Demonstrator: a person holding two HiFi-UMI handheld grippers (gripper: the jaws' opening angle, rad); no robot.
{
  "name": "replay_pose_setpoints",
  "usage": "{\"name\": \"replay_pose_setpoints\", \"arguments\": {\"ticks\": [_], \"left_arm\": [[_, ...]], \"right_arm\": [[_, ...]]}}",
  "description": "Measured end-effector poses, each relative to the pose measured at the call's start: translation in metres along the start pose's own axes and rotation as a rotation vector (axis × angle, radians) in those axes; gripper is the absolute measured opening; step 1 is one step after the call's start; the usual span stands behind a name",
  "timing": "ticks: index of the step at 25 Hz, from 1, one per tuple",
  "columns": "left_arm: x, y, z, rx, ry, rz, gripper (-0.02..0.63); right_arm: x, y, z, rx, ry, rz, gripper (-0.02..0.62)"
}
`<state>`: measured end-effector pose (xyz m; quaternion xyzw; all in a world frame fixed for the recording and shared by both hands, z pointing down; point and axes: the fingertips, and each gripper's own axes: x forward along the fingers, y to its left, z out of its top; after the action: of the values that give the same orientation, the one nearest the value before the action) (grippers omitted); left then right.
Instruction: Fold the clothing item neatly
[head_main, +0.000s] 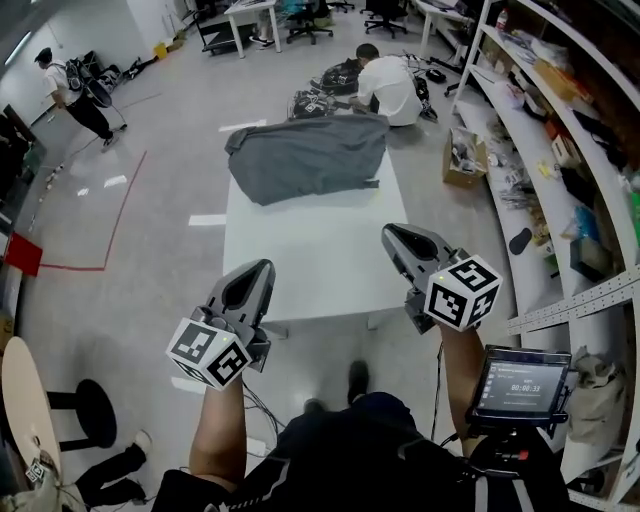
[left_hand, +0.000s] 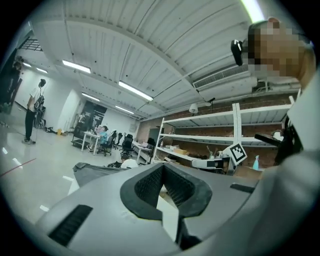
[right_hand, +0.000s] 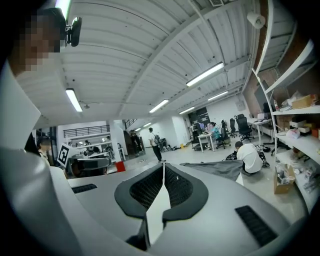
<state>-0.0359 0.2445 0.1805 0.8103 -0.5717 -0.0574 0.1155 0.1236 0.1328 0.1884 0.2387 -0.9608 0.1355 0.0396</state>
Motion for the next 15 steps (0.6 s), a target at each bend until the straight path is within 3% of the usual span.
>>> {"name": "replay_pose_setpoints", "arguments": {"ticks": [9, 15], "left_arm": [[-0.136, -0.049, -0.023, 0.088, 0.031, -0.024, 0.002], [-0.190, -0.124, -0.029, 0.080, 0.003, -0.047, 0.000]], "right_arm": [[-0.086, 0.128, -0.041, 0.013, -0.028, -0.064, 0.017], [-0.168, 0.180, -0.052, -0.019, -0.054, -0.052, 0.017]]}}
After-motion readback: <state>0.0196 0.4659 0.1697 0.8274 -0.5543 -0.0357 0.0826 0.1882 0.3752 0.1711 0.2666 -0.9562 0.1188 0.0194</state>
